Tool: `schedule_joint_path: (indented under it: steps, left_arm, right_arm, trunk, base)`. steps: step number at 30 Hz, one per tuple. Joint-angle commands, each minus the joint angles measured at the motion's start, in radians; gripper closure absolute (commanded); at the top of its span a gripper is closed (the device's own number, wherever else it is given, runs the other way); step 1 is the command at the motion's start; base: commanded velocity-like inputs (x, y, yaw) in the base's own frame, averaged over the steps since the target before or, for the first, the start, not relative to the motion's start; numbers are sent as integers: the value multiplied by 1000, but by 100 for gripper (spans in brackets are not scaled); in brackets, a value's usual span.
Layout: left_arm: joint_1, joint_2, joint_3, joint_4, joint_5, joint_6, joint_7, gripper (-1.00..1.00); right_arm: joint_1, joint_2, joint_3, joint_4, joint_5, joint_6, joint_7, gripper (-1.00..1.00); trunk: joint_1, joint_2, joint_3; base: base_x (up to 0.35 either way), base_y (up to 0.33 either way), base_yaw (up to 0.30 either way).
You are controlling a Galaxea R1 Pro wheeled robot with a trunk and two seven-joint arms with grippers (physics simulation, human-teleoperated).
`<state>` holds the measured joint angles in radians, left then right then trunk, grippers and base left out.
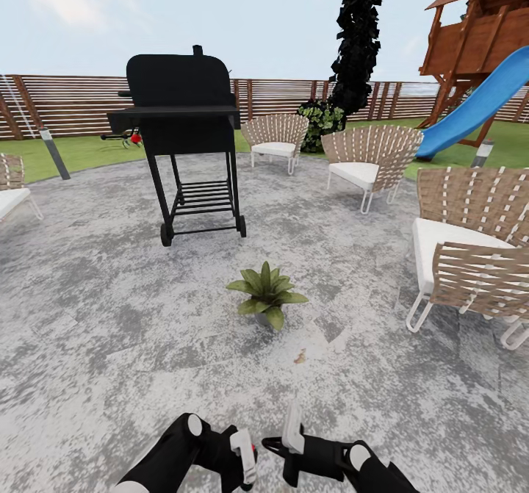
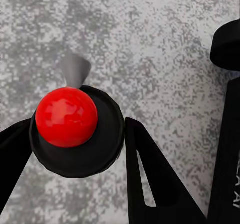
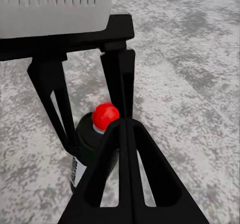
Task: Pick up the pesticide atomizer in the garden and spray insectifuge to fully cover both potted plants in the garden.
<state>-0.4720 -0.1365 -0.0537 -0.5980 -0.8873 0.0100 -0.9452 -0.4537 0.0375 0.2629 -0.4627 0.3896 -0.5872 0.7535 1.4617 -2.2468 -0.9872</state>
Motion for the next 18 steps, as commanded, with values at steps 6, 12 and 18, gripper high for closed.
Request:
schedule_joint_path:
  steps: [6,12,18]
  left_arm:
    - [0,0,0,-3,-4,0,-4,100]
    - [-1,1,1,-3,4,-16,-5,100]
    - [-1,2,2,-2,20,-34,-6,100]
  right_arm:
    - [0,4,-1,1,6,-3,0,100]
    - [0,4,-1,1,6,-3,0,100]
    - [0,3,-1,1,7,-3,0,100]
  trunk:
    - [0,0,-1]
    - [0,0,-1]
    - [0,0,-1]
  base:
    - [0,0,0]
    - [0,0,0]
    - [0,0,0]
